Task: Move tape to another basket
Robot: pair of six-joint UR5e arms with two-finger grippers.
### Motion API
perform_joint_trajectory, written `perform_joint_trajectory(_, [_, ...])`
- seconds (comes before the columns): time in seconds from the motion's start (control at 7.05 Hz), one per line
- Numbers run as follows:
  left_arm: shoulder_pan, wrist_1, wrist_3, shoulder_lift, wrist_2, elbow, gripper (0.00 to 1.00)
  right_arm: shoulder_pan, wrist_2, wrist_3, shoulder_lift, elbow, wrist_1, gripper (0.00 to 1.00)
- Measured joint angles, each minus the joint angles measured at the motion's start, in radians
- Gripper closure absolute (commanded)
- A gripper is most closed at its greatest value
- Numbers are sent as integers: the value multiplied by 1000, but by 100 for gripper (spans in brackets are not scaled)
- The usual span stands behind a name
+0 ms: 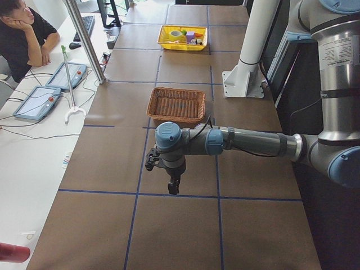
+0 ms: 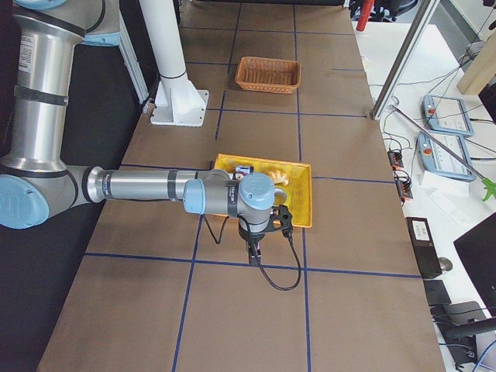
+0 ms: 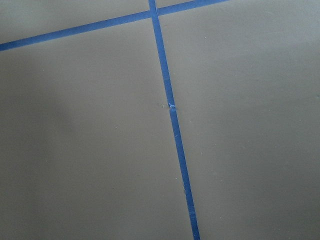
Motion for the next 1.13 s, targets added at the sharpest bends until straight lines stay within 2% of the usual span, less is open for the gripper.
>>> perform_joint_trajectory(0.43, [1, 0, -1, 0, -1, -3, 0, -1, 0, 1, 2, 4, 29, 0])
perform_joint_trajectory(0.71, [2, 0, -2, 0, -1, -2, 0, -8, 10, 6, 3, 0, 154, 0])
perform_joint_trajectory(1.13, [2, 0, -2, 0, -2, -1, 0, -104, 16, 37, 120, -13, 204, 0])
